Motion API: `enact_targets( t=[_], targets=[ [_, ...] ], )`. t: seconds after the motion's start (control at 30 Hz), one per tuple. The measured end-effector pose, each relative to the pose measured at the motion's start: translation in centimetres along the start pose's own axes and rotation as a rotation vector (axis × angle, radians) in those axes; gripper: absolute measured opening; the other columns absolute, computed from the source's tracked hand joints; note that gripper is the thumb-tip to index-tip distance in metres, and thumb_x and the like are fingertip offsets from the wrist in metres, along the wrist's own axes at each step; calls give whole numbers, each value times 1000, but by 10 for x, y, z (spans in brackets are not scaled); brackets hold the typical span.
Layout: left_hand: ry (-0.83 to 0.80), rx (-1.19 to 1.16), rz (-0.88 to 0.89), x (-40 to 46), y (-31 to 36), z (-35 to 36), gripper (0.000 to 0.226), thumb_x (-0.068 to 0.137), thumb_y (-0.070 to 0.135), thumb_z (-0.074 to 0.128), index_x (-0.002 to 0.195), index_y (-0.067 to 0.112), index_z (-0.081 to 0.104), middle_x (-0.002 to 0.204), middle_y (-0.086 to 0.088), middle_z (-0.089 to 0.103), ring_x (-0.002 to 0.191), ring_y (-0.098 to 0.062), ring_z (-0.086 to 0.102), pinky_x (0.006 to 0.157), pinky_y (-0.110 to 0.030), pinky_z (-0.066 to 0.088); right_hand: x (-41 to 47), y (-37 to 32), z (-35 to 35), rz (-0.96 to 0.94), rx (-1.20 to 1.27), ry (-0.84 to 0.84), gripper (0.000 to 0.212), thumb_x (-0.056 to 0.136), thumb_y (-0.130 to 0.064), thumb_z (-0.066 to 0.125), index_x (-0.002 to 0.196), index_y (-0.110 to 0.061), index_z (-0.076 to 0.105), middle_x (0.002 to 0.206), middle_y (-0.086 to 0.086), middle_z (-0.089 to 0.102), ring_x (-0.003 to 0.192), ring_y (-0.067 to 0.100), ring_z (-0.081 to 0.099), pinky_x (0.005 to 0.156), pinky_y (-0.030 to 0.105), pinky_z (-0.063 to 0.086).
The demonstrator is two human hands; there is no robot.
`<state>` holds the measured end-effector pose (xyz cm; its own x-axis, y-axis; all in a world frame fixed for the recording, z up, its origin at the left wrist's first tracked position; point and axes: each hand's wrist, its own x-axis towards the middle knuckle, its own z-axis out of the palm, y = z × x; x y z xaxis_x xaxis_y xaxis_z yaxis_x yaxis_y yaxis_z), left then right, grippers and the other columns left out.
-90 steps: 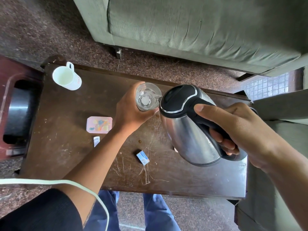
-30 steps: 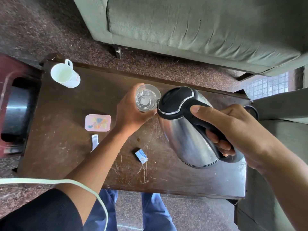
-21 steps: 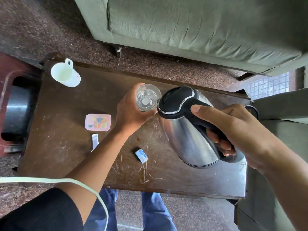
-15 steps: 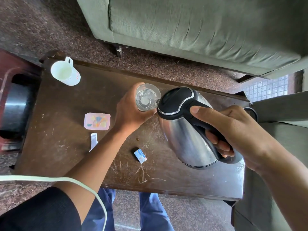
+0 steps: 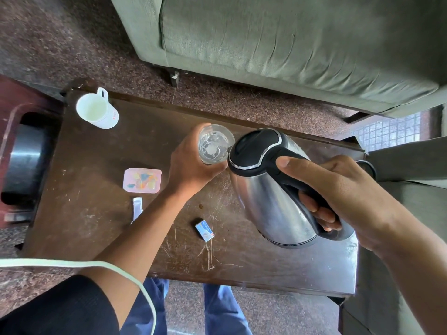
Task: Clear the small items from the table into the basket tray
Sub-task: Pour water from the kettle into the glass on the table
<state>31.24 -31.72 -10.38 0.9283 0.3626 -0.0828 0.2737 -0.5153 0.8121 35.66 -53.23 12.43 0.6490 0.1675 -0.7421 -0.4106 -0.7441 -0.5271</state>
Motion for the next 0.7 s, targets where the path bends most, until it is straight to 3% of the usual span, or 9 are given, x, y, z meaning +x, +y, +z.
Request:
enact_targets(
  t=[0.57, 0.7],
  targets=[
    [-5, -8, -19, 0, 6, -2, 87, 69, 43, 92, 146, 29, 55, 140, 11, 70, 127, -13, 66, 102, -23, 46, 2, -2, -2, 2, -28, -10, 70, 72, -73, 67, 41, -13, 48, 41, 9, 35, 42, 20, 28, 47, 29, 27],
    [-18, -22, -27, -1, 11, -3, 86, 69, 43, 91, 146, 28, 56, 140, 10, 69, 128, -14, 66, 107, -32, 51, 3, -2, -2, 0, -38, -6, 71, 73, -73, 66, 42, -12, 48, 42, 9, 36, 41, 20, 29, 46, 29, 28]
  ],
)
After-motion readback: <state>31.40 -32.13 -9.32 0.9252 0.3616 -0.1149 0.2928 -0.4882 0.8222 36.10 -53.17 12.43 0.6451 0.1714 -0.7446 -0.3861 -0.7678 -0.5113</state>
